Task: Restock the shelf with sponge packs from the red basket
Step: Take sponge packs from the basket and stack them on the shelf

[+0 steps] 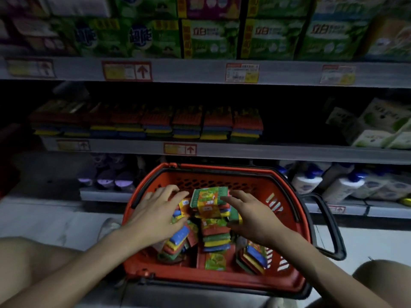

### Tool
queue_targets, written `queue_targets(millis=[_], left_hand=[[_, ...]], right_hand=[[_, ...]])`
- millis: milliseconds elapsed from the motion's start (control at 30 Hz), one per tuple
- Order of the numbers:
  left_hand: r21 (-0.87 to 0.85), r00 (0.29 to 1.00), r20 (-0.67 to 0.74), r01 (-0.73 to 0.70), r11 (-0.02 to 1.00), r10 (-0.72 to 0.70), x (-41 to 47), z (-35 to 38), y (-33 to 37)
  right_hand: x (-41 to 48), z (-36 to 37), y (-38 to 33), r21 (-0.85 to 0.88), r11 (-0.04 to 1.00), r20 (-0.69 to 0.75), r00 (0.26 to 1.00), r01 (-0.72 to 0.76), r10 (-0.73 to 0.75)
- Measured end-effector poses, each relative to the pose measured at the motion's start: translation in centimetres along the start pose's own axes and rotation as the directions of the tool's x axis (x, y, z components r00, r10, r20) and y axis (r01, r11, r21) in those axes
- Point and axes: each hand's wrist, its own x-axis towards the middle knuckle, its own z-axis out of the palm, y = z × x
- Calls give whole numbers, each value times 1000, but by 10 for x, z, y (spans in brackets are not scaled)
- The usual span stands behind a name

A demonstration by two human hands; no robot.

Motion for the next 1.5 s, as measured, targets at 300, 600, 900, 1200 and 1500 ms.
queue_targets(millis=[300, 600, 900, 1200, 1500], left_hand=[[37, 992, 94, 77, 996, -80, -29, 44, -21], [166, 969, 233, 40, 985, -79, -24, 65, -26], [224, 957, 278, 25, 974, -88, -10, 67, -23], [165, 971, 234, -88, 982, 48, 7, 75, 3], [144, 957, 209, -232, 962, 200, 34, 90, 47]], right_hand=[[53, 48, -7, -196, 981, 93, 995, -5, 23], [69, 67, -6, -287, 958, 105, 994, 8, 23], [58, 54, 7, -284, 958, 9, 999, -45, 49], [35, 43, 21, -124, 933, 77, 934, -339, 350], [6, 57, 20, -333, 927, 386, 873, -170, 299]])
